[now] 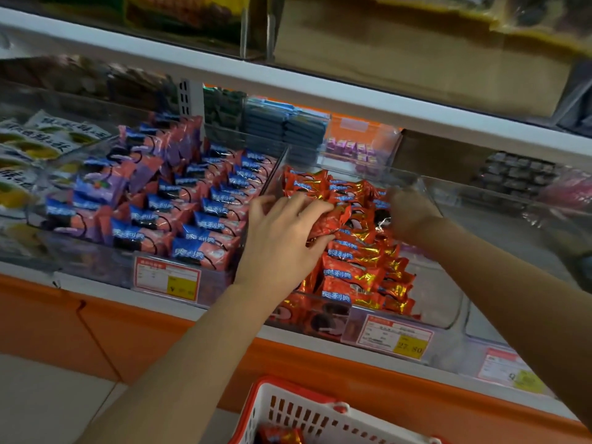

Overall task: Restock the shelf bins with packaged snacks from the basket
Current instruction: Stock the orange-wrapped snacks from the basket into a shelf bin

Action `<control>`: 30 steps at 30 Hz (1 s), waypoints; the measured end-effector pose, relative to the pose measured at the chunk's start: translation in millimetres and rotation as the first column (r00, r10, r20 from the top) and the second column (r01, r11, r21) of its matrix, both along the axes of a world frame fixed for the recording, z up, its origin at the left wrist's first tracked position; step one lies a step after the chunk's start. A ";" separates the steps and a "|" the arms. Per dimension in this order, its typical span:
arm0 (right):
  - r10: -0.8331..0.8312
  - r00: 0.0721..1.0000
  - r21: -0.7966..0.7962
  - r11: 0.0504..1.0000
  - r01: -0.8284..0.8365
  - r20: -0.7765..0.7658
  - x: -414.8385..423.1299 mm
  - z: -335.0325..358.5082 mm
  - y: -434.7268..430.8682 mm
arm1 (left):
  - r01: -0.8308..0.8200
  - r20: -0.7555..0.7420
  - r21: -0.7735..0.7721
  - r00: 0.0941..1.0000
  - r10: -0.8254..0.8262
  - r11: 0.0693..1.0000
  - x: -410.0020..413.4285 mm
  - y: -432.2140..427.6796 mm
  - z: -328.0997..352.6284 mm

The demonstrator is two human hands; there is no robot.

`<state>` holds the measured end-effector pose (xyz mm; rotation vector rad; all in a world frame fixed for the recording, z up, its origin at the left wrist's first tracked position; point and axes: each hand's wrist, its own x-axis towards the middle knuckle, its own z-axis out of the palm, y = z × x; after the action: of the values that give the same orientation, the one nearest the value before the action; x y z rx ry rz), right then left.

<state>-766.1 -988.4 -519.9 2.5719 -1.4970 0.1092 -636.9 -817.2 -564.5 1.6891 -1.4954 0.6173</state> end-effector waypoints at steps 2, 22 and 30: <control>0.048 0.991 0.021 0.998 -0.051 0.128 -4.6 5.9 14.4 | 0.004 -0.006 0.001 1.000 -0.004 1.000 0.4 0.2 -0.9; -0.265 0.446 0.511 0.581 -0.634 0.855 -18.7 30.3 109.7 | 0.314 -0.340 0.027 0.896 -0.286 0.949 -2.8 8.8 2.3; 0.112 0.640 0.368 0.739 -0.565 0.760 -6.0 24.9 102.6 | 0.316 -0.522 -0.134 0.783 -0.338 0.939 -1.4 13.7 6.7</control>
<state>-772.2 -885.8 -495.0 3.6027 -1.2739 0.9321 -638.3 -803.5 -557.8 1.3648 -1.2966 -0.0304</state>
